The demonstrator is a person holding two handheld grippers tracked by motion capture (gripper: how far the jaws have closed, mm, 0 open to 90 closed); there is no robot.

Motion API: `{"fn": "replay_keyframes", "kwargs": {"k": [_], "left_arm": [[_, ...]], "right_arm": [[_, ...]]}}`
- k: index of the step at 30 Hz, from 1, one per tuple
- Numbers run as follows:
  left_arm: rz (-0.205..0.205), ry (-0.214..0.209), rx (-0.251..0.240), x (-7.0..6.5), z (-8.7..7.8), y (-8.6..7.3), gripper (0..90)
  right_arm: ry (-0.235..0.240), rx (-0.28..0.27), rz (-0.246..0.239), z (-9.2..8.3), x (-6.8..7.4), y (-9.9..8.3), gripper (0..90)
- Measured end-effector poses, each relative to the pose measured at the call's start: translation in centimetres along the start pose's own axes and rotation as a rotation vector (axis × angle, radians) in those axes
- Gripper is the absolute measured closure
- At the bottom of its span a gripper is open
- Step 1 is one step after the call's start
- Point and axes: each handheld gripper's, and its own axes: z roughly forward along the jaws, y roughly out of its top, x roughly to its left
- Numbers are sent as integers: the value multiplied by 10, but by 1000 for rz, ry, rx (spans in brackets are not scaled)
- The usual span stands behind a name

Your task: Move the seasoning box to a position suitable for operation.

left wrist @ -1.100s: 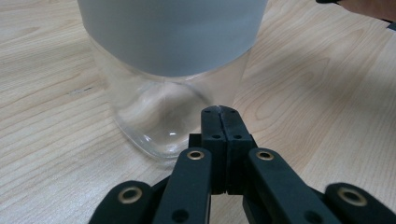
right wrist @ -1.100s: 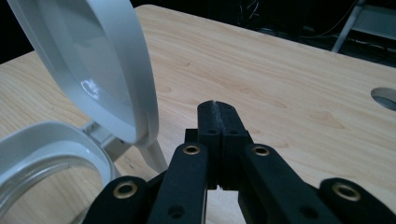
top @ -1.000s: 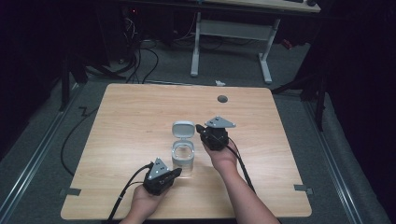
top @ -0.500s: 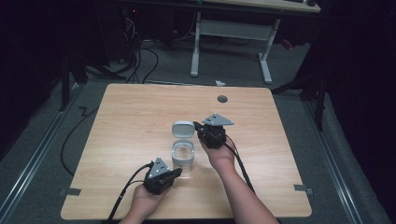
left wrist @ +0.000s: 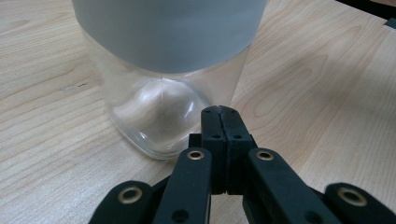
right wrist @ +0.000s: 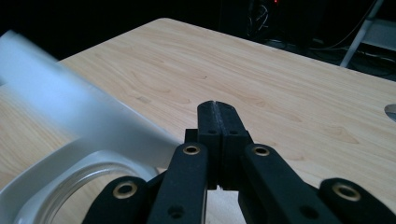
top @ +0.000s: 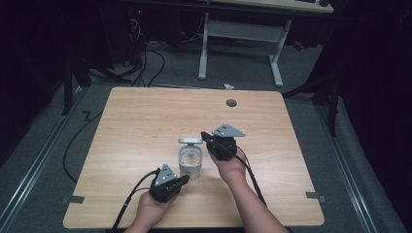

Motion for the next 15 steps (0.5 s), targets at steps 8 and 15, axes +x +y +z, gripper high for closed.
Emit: {"fn": "replay_keyframes", "kwargs": {"k": [8, 15], "left_arm": [[2, -2, -6, 0, -1, 0, 879], [-12, -11, -12, 0, -2, 1, 864]], "right_arm": [[-1, 0, -3, -6, 0, -5, 896], [-9, 3, 2, -7, -3, -5, 894]]}}
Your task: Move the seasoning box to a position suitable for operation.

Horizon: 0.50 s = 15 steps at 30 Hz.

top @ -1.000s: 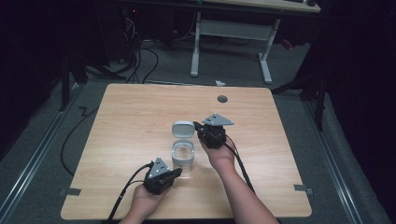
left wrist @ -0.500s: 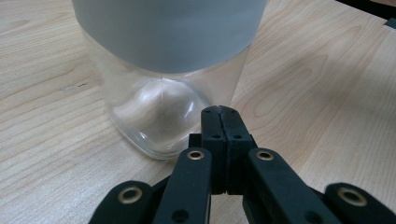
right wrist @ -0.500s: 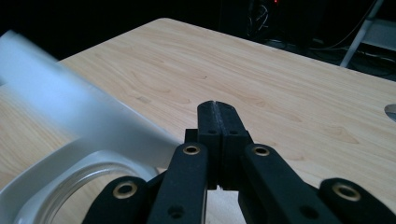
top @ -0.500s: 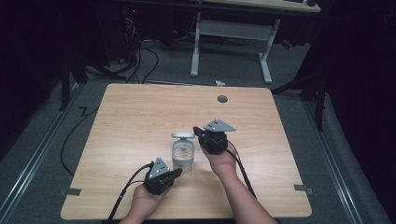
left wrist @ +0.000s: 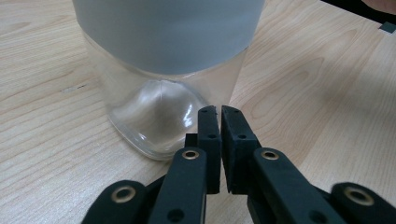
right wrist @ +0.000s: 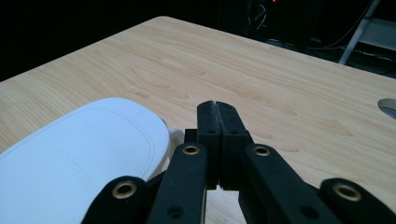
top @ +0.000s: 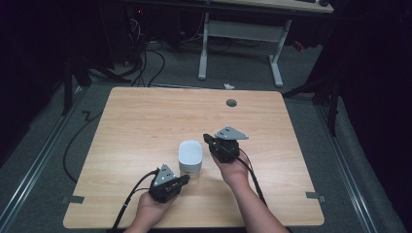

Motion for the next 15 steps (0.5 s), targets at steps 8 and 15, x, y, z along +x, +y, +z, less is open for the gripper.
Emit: {"fn": "replay_keyframes", "kwargs": {"k": [8, 15], "left_arm": [[6, -38, -11, -5, -13, 4, 861], [33, -11, -46, 5, -36, 16, 835]], "right_arm": [[-13, 3, 20, -6, -9, -7, 877], [-30, 20, 44, -19, -21, -26, 859]]}}
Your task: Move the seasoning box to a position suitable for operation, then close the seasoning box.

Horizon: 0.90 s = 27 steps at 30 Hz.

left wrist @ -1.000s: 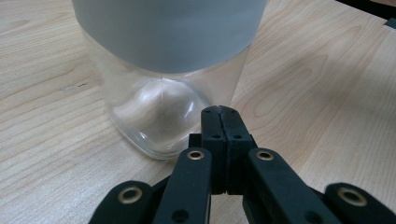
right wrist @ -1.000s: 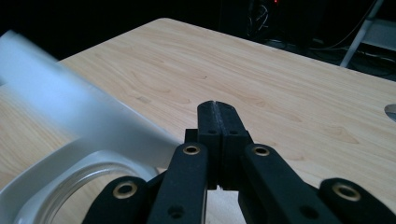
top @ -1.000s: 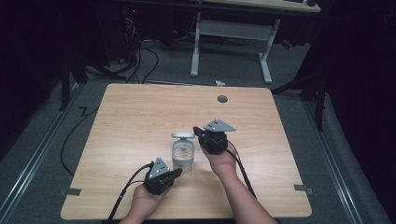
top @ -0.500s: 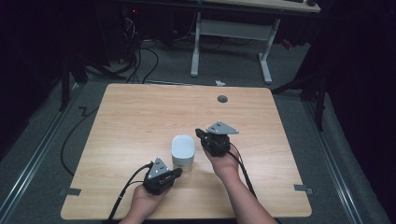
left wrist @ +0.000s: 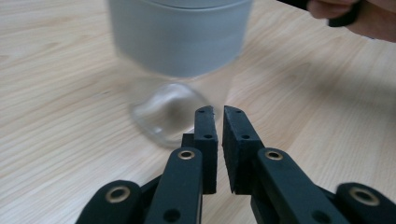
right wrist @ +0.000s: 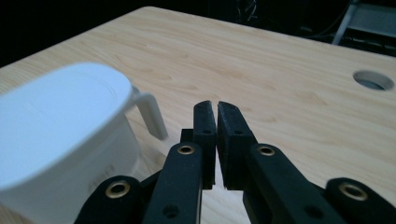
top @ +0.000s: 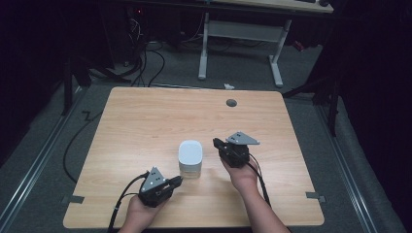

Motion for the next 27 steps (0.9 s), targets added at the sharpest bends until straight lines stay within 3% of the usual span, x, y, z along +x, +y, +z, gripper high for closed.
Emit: {"fn": "replay_keyframes", "kwargs": {"k": [7, 17, 20, 22, 27], "left_arm": [[25, 112, -40, 32, -13, 19, 779], [44, 327, -111, 84, -41, 36, 656], [8, 354, -159, 94, -55, 40, 655], [-10, 373, -180, 98, -62, 42, 654], [1, 402, -225, 98, -64, 46, 639]], "right_arm": [[-38, 22, 35, -16, -21, -30, 826], [-115, 15, 102, -48, -59, -64, 773], [-143, 3, 117, -60, -69, -72, 742], [-154, -13, 98, -70, -69, -75, 698], [-194, -46, 53, -92, -64, -90, 655]]}}
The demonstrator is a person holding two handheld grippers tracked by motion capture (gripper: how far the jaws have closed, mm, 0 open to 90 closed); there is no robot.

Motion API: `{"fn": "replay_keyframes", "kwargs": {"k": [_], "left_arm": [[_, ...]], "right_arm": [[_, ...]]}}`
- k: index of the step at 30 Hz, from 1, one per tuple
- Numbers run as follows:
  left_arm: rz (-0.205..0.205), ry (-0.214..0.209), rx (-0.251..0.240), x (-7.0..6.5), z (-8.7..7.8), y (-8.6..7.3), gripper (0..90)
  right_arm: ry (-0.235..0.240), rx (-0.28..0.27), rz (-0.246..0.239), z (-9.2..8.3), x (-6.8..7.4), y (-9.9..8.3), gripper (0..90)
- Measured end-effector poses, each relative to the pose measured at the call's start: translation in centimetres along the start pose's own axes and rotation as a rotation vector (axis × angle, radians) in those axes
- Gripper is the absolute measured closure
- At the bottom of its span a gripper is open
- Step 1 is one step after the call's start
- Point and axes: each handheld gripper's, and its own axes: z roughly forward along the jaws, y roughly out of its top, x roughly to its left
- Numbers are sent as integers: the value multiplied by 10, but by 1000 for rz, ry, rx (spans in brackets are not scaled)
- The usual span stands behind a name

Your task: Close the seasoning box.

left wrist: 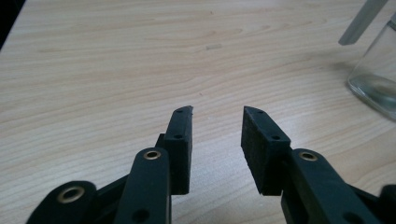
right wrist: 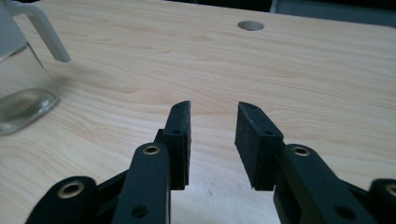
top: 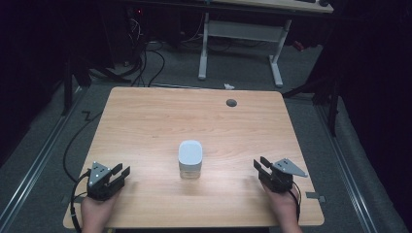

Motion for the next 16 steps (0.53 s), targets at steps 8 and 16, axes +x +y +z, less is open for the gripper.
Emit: {"fn": "replay_keyframes", "kwargs": {"k": [8, 16], "left_arm": [[56, -5, 58, -5, 2, -11, 622], [18, -15, 33, -2, -6, -4, 619]], "right_arm": [[-4, 10, 18, -7, -7, -10, 638], [5, 17, 7, -2, 3, -9, 638]]}}
